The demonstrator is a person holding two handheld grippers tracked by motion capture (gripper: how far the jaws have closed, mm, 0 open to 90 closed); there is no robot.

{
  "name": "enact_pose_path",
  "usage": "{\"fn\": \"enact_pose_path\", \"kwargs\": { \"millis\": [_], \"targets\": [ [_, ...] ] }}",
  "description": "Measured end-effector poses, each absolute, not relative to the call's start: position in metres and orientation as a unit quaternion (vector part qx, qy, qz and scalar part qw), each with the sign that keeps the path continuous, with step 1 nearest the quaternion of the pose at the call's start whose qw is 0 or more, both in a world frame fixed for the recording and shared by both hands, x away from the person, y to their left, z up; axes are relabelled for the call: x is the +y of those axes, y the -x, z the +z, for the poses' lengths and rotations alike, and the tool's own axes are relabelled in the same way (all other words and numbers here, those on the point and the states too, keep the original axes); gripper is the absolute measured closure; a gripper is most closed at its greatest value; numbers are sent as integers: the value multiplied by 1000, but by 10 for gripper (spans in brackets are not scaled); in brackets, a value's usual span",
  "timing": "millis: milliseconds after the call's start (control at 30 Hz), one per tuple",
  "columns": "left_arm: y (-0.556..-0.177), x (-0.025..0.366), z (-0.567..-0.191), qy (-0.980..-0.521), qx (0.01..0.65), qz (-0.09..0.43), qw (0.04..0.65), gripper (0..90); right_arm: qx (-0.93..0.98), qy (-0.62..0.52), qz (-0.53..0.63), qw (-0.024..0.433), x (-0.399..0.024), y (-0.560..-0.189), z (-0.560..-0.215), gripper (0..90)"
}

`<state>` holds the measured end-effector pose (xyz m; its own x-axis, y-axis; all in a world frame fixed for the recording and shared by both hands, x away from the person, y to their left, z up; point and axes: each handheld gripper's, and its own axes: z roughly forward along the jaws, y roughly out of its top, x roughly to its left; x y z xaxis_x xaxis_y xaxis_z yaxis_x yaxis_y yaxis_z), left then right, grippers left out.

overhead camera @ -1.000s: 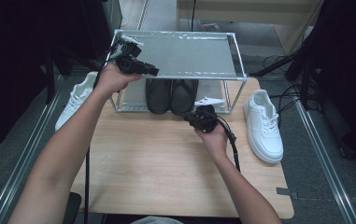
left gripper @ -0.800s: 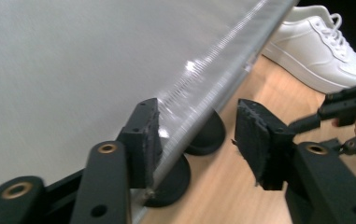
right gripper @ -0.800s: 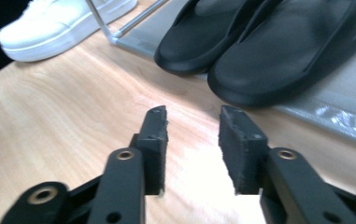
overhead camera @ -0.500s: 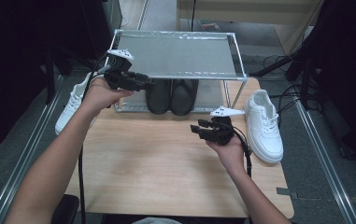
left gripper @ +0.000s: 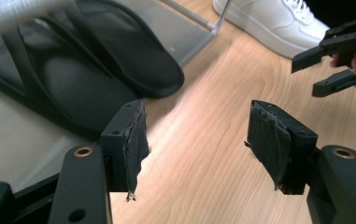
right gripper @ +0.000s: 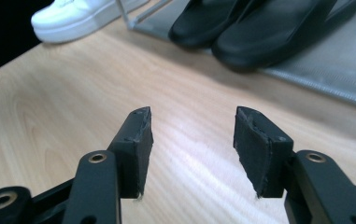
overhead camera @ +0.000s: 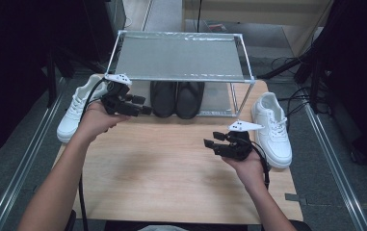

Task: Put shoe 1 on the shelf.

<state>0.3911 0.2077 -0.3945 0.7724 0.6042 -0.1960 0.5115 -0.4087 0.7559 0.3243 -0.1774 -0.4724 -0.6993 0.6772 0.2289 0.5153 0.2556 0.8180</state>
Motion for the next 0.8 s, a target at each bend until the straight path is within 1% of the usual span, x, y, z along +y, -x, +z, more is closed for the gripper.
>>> {"fn": "enact_pose_path", "kwargs": {
  "millis": [167, 233, 400, 533, 800],
  "targets": [
    [-381, 218, -409, -830, 334, 47, 444, 370, 789, -379, 476, 82, -180, -322, -473, 479],
    [-380, 222, -413, -832, 342, 50, 434, 365, 787, -379, 480, 83, -181, -323, -473, 479],
    [-375, 233, -420, -827, 348, 52, 439, 359, 790, -374, 478, 82, -176, -328, -474, 481],
    [-373, 240, -426, -824, 356, 42, 439, 359, 792, -371, 477, 82, -174, -331, -475, 483],
    [-366, 254, -434, -827, 364, 54, 426, 359, 794, -370, 476, 80, -172, -336, -475, 484]
  ]
}}
